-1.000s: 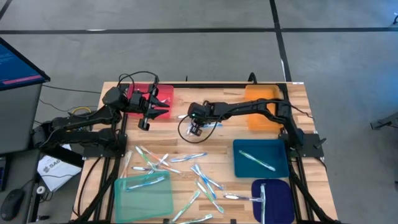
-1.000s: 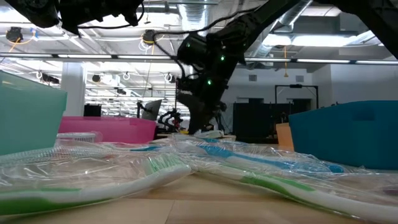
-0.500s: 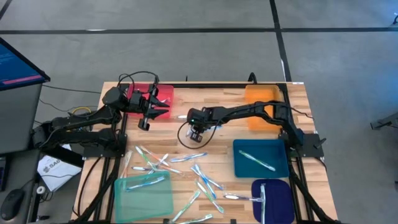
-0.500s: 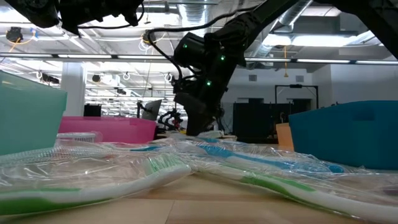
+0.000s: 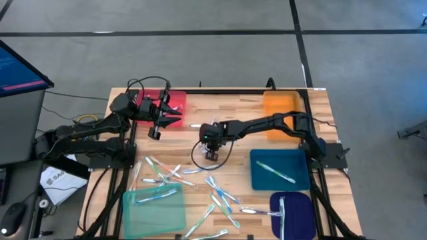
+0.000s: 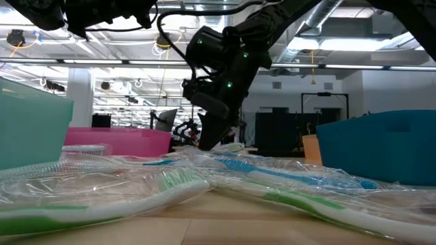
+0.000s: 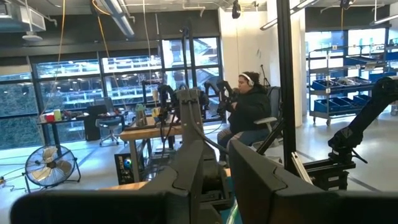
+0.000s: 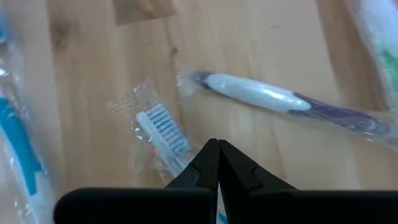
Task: Pick & Place Toothbrushes
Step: Put the orange toothbrush into the orange bin
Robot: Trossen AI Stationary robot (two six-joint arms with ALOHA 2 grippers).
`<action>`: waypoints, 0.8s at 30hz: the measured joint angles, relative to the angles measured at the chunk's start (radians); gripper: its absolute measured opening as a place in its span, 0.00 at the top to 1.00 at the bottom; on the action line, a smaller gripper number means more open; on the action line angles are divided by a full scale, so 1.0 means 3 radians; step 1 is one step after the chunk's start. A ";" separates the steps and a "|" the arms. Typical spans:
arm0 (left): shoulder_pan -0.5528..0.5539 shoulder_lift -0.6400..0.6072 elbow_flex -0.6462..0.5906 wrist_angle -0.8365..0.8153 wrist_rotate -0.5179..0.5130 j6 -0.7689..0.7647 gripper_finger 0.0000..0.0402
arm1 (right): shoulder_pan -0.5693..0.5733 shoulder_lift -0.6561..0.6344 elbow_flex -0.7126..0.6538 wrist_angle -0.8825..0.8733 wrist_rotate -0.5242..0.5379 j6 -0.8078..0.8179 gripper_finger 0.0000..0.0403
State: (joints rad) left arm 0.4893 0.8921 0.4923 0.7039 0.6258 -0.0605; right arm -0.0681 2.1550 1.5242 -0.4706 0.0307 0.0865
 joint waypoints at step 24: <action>0.0001 0.0000 0.0000 -0.0007 0.0000 0.0000 0.82 | 0.0135 -0.0007 0.0322 -0.0577 0.0553 -0.0374 1.00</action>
State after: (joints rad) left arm 0.4896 0.8921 0.4923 0.7019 0.6258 -0.0605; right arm -0.0275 2.1529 1.6207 -0.6438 0.1966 -0.0257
